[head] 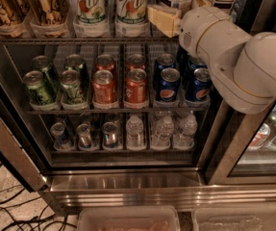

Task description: Pick blue plastic bottle from top shelf of fridge

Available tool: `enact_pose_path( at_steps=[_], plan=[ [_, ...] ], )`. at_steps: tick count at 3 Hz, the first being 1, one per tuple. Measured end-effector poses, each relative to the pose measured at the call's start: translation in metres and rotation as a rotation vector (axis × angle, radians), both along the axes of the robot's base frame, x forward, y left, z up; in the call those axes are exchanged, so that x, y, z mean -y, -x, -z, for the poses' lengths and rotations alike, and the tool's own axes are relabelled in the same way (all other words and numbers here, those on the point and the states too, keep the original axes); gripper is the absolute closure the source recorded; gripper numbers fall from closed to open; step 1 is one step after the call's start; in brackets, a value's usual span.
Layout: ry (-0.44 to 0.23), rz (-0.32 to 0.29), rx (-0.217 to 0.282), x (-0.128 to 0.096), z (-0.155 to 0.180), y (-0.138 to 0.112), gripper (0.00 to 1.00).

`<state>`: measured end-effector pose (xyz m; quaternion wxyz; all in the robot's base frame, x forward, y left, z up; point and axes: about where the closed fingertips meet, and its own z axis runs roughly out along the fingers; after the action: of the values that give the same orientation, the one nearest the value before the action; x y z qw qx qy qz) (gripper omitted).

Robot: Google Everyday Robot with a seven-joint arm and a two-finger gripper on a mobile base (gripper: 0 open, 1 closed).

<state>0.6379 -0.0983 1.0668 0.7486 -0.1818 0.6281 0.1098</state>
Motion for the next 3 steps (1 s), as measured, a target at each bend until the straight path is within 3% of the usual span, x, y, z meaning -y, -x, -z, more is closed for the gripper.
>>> enact_pose_path(
  at_steps=[2,3],
  plan=[
    [0.000,0.000,0.000,-0.0001,0.0000,0.0000,0.91],
    [0.000,0.000,0.000,-0.0001,-0.0001,0.0000,1.00]
  ],
)
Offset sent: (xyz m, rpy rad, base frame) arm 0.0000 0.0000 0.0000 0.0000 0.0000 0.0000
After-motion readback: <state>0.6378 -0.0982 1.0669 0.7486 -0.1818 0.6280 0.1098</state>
